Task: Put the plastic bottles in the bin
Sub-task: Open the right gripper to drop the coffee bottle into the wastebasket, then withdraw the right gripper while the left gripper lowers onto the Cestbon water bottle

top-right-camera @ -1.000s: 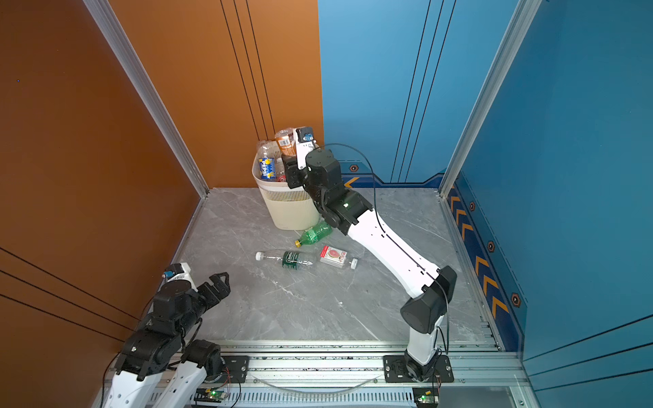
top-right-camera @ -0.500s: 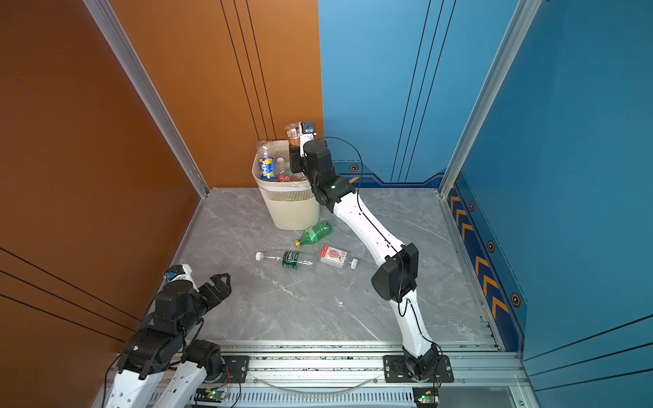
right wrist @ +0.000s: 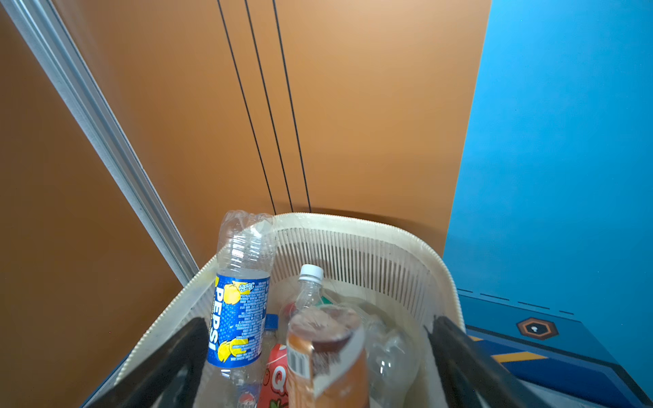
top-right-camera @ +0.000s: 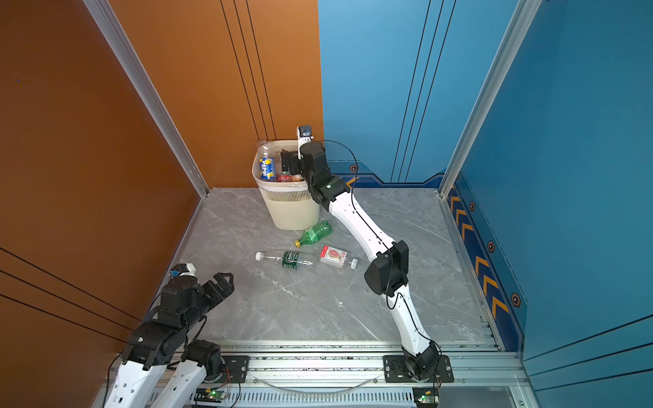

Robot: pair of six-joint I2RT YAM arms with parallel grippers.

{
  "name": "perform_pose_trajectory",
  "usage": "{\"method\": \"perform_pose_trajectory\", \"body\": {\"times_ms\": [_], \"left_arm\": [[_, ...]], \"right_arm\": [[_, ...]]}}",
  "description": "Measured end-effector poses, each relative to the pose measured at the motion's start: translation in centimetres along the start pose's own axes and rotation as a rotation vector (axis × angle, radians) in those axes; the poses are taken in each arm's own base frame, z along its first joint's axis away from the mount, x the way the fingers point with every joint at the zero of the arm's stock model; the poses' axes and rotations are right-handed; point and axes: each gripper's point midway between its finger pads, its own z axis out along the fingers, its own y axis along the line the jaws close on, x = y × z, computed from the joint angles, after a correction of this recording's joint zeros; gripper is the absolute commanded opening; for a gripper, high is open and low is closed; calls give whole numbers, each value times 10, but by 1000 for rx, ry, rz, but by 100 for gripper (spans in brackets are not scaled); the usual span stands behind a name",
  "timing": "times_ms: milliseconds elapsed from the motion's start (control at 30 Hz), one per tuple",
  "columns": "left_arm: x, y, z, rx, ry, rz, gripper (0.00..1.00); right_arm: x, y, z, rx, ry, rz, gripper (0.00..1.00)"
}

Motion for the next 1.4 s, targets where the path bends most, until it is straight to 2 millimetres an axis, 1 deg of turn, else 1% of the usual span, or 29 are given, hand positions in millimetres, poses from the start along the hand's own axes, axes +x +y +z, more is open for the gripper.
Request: {"method": "perform_pose_trajectory", "body": {"times_ms": [67,133,233,300,367,400,433,500,533,600,633,700,767,800,867,967,1100,1233,1400], "left_arm": [[2,-3,4,1,21,-7,98],[4,-6,8,8,41,-20,98],[6,-13,14,20,68,-40,98],[8,-19,17,38,81,-56,98],[9,-25,19,55,91,-72,98],[10,-29,20,64,97,-79,97],[12,-33,22,74,102,-86,98],[16,-42,26,94,118,-96,98],[19,-45,28,98,127,-99,98],[27,-53,35,101,151,-100,98],[31,-56,39,98,161,-102,98],[38,-65,48,96,178,-109,98],[44,-72,58,86,193,-124,98],[48,-74,64,77,202,-134,98],[54,-78,74,62,212,-152,99],[60,-81,87,36,217,-171,99],[63,-90,100,26,213,-195,95],[63,-100,113,35,206,-232,94],[70,-104,130,24,211,-261,95]], "right_arm": [[-5,-5,-7,10,11,-1,100],[-17,-13,-27,25,17,0,99],[-44,-27,-77,41,-6,13,99],[-65,-37,-121,46,-49,35,99],[-79,-49,-164,51,-99,61,100],[-83,-56,-185,54,-119,76,99],[-84,-62,-201,58,-133,90,99],[-71,-79,-231,81,-130,118,100],[-64,-86,-238,94,-123,127,100],[-34,-103,-250,134,-74,147,99],[-20,-109,-252,150,-46,150,99],[20,-121,-257,186,41,157,100],[54,-131,-263,218,123,158,100],[68,-136,-266,234,157,160,99],[84,-144,-275,258,197,166,99],[91,-154,-289,282,210,182,99],[92,-161,-301,300,201,199,99],[97,-168,-304,319,210,205,100],[103,-174,-304,328,223,210,99]]}}
